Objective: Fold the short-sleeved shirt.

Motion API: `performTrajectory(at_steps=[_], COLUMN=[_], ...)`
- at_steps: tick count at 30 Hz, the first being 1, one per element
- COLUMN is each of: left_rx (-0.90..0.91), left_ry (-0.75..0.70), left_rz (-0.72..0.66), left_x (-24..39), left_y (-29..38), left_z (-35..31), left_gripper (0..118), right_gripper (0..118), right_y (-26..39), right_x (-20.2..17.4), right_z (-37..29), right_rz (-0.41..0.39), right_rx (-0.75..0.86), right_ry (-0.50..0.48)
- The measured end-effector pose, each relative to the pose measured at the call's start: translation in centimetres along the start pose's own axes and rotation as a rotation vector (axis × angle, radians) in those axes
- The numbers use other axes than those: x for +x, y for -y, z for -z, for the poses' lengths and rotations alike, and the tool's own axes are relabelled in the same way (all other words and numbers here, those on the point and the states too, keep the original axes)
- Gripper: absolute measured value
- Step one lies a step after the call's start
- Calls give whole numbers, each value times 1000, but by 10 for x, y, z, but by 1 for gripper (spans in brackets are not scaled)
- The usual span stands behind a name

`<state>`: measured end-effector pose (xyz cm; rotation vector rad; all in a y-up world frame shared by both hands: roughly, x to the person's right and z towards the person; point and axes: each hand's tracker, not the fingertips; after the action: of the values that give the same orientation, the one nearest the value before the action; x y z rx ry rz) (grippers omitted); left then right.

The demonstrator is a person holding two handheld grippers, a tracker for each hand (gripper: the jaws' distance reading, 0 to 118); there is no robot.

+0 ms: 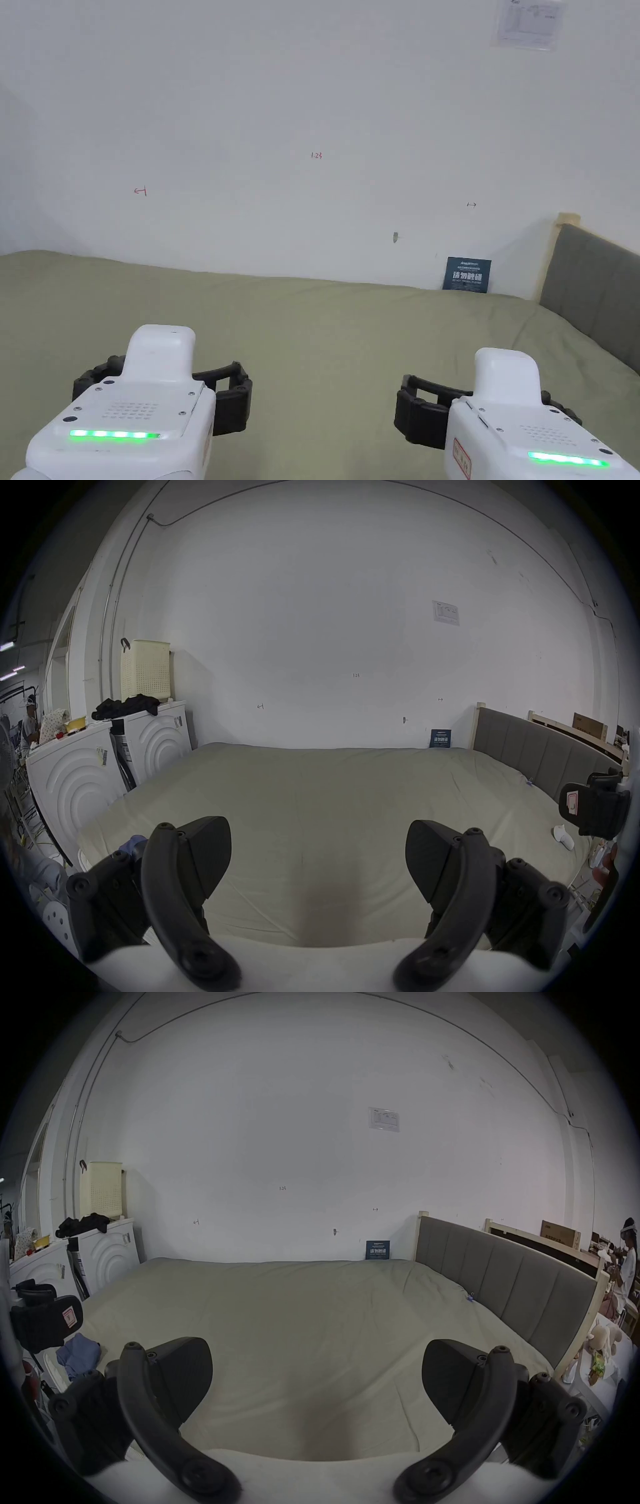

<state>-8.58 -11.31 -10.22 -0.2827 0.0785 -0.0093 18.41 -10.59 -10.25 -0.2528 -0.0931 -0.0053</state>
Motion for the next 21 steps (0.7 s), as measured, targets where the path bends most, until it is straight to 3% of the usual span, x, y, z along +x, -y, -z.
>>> performTrajectory(at_steps=[21], left_rx=[-37], left_ry=[-43], left_rz=[22], left_x=[-8], left_y=[13], left_z=[24], left_gripper=[106], right_gripper=[118], right_y=[6], right_x=[-3], right_z=[22], right_rz=[-38], right_rx=[-28], right_ry=[3])
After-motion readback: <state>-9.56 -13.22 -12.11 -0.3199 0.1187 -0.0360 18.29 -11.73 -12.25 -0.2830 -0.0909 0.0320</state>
